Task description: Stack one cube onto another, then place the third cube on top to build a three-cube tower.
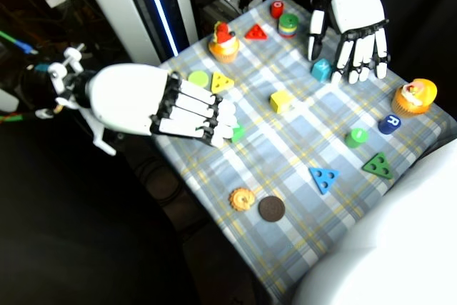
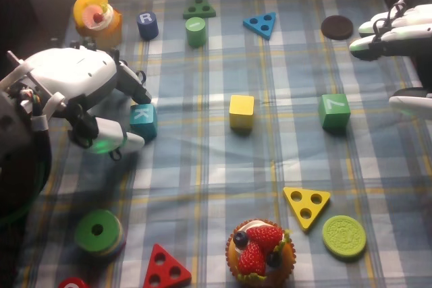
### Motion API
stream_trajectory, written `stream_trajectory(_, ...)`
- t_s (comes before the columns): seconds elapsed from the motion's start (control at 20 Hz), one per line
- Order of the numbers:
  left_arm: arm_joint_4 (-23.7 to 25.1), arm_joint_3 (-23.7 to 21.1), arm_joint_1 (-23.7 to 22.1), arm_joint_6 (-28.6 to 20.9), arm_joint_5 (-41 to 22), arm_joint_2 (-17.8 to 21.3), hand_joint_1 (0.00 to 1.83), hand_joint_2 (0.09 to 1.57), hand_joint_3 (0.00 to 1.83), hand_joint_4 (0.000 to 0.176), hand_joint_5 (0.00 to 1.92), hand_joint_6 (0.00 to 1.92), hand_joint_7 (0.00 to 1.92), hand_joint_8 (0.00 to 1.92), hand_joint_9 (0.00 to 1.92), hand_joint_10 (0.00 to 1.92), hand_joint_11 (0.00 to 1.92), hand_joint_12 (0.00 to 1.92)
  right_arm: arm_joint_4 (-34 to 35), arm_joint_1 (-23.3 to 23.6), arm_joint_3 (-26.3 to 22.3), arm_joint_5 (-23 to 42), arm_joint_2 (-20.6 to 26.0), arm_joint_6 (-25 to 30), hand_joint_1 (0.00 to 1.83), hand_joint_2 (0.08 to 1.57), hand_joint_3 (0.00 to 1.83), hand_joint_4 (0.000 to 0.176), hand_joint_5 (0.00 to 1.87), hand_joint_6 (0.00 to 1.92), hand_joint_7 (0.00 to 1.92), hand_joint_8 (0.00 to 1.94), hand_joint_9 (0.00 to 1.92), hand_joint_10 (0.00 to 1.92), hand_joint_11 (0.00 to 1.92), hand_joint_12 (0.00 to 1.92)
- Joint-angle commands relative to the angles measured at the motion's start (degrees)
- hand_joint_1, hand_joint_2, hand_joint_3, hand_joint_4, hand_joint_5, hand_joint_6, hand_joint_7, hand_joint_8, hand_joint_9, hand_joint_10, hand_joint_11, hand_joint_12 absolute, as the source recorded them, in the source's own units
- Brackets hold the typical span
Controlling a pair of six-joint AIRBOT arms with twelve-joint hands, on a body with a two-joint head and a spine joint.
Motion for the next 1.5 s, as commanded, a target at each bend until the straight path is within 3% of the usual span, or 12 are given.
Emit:
stream_trajectory(0.0,1.4,0.5,-0.8,0.3,-4.6,-0.4,0.87,1.0,0.0,0.125,0.87,0.01,0.63,0.0,0.54,0.0,0.2,0.15,1.4,0.8,0.3,6.7,-0.1,0.3,0.58,1.29,0.0,0.0,0.54,0.0,0.5,0.0,0.47,0.0,0.04,1.04)
stream_trajectory(0.1,0.9,0.9,-0.9,0.8,-4.4,-0.8,0.85,1.0,0.0,0.14,0.88,0.01,0.62,0.0,0.55,0.01,0.23,0.17,1.4,0.7,0.3,6.7,-0.1,0.3,0.58,1.29,0.0,0.0,0.54,0.0,0.49,0.0,0.47,0.0,0.04,1.04)
stream_trajectory(0.25,0.7,1.2,-1.0,0.8,-4.3,-1.1,0.84,1.01,0.0,0.131,0.94,0.01,0.67,0.01,0.6,0.01,0.25,0.21,1.4,0.7,0.3,6.7,-0.1,0.3,0.59,1.29,0.0,0.0,0.54,0.0,0.5,0.0,0.48,0.0,0.04,1.04)
stream_trajectory(0.3,0.7,1.2,-1.0,0.8,-4.2,-1.2,0.97,1.08,0.0,0.167,0.98,0.76,0.66,0.0,0.59,0.01,0.23,0.24,1.4,0.7,0.3,6.7,-0.1,0.3,0.59,1.29,0.0,0.0,0.54,0.0,0.5,0.0,0.48,0.01,0.05,1.04)
stream_trajectory(0.35,0.6,1.3,-1.1,0.8,-4.2,-1.3,1.0,1.11,0.0,0.174,0.96,0.96,0.69,0.01,0.6,0.01,0.21,0.26,1.4,0.7,0.3,6.7,-0.1,0.3,0.57,1.3,0.0,0.0,0.54,0.0,0.49,0.0,0.48,0.0,0.04,1.03)
stream_trajectory(0.5,0.1,1.7,-1.3,0.8,-4.3,-1.7,1.02,1.11,0.0,0.176,0.97,0.98,0.73,0.01,0.62,0.01,0.2,0.29,1.4,0.6,0.3,6.7,-0.1,0.4,0.58,1.3,0.0,0.0,0.54,0.0,0.5,0.0,0.47,0.0,0.03,1.03)
stream_trajectory(0.55,-0.1,1.8,-1.3,0.8,-4.5,-1.9,1.04,1.1,0.0,0.152,1.01,0.93,0.77,0.02,0.65,0.01,0.22,0.3,1.4,0.6,0.3,6.7,-0.1,0.4,0.55,1.3,0.0,0.0,0.54,0.0,0.5,0.0,0.47,0.0,0.03,1.04)
stream_trajectory(0.65,-0.4,1.8,-1.6,0.8,-5.4,-2.3,1.04,1.1,0.0,0.133,1.0,0.94,0.77,0.01,0.65,0.01,0.21,0.31,1.6,0.5,0.3,6.8,-0.1,0.5,0.53,1.31,0.0,0.0,0.54,0.0,0.5,0.0,0.48,0.0,0.03,1.05)
stream_trajectory(0.8,1.1,1.0,-2.1,-2.4,-7.0,-2.0,1.01,1.13,0.0,0.172,0.94,1.03,0.79,0.01,0.67,0.01,0.2,0.32,1.6,0.3,0.3,6.8,-0.1,0.6,0.52,1.32,0.0,0.0,0.53,0.0,0.5,0.0,0.47,0.0,0.03,1.05)
stream_trajectory(0.95,6.4,-0.9,-3.7,-6.7,-9.4,-0.6,1.04,1.1,0.0,0.149,1.01,0.93,0.82,0.01,0.65,0.0,0.21,0.27,1.6,0.3,0.3,6.8,-0.2,0.6,0.48,1.33,0.0,0.0,0.53,0.0,0.51,0.0,0.48,0.0,0.0,1.07)
stream_trajectory(1.05,10.0,-1.0,-6.3,-9.1,-9.8,-1.0,1.03,1.1,0.0,0.176,1.01,0.93,0.81,0.0,0.65,0.0,0.22,0.28,1.6,0.3,0.4,6.8,-0.3,0.6,0.48,1.32,0.0,0.0,0.55,0.0,0.53,0.0,0.49,0.0,0.0,1.1)
stream_trajectory(1.45,12.3,4.1,-11.9,-9.6,-4.8,-9.1,1.05,1.08,0.0,0.172,1.05,0.85,0.84,0.0,0.69,0.0,0.21,0.33,1.2,0.6,1.0,6.8,-1.1,0.6,0.46,1.31,0.0,0.0,0.56,0.0,0.53,0.0,0.46,0.0,0.0,1.0)
